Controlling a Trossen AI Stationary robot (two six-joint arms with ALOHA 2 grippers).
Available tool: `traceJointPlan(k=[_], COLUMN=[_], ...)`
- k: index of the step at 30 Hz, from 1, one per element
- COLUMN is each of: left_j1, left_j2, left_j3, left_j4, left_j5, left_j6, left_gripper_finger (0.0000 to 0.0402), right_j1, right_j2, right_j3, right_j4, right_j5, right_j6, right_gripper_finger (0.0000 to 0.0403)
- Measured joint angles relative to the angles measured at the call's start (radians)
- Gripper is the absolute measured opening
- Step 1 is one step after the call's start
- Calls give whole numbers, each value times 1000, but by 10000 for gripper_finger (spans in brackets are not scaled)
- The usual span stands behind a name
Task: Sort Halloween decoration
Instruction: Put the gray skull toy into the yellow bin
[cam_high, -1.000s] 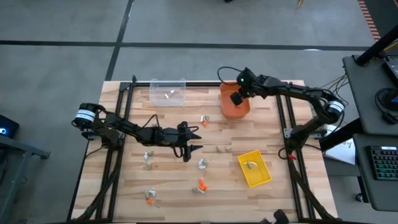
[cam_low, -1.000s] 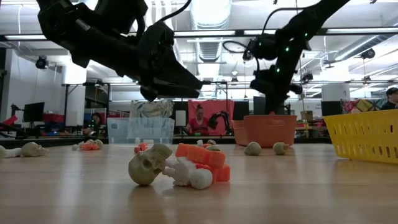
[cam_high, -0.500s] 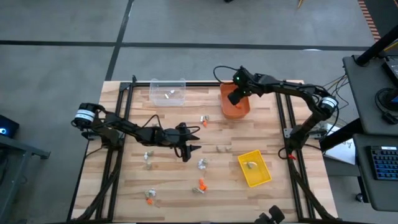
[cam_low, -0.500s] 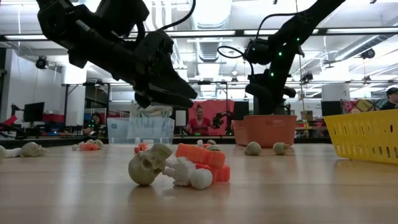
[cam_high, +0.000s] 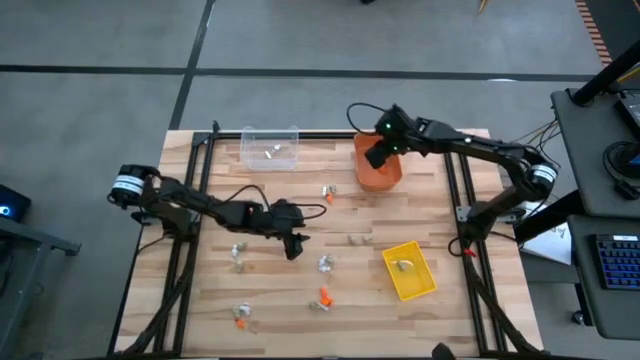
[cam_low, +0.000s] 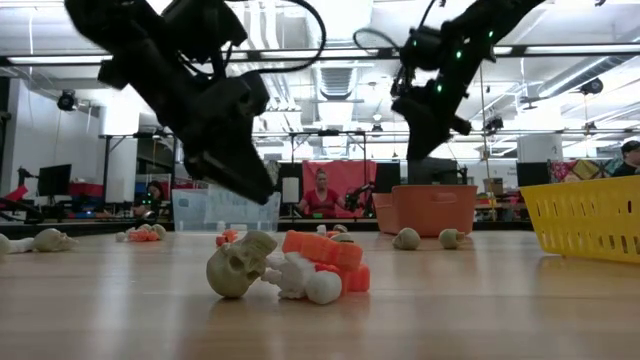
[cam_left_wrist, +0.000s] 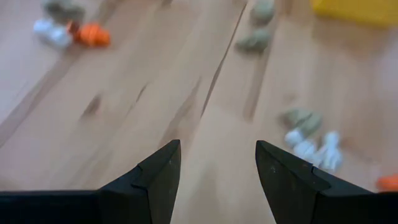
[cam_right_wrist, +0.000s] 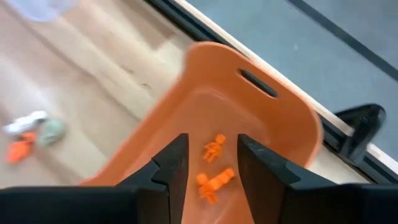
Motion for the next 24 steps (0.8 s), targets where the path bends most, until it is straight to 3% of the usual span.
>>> traceJointPlan(k=[13, 19, 24], left_j1=[0, -3, -17], left_j2=[0, 0, 0], left_j3=[306, 322, 291], left_j4=[-783, -992, -1109], left_j5=[-180, -176, -53], left_j6=[-47, -49, -110], left_gripper_finger=[190, 190, 190], right_j1=[250, 359, 444], right_j2=[-134, -166, -180], right_j3=[-4, -4, -12], right_j4=[-9, -35, -43], right_j5=[-5, 2, 2], right_j6=[21, 45, 61], right_gripper_finger=[100, 90, 83])
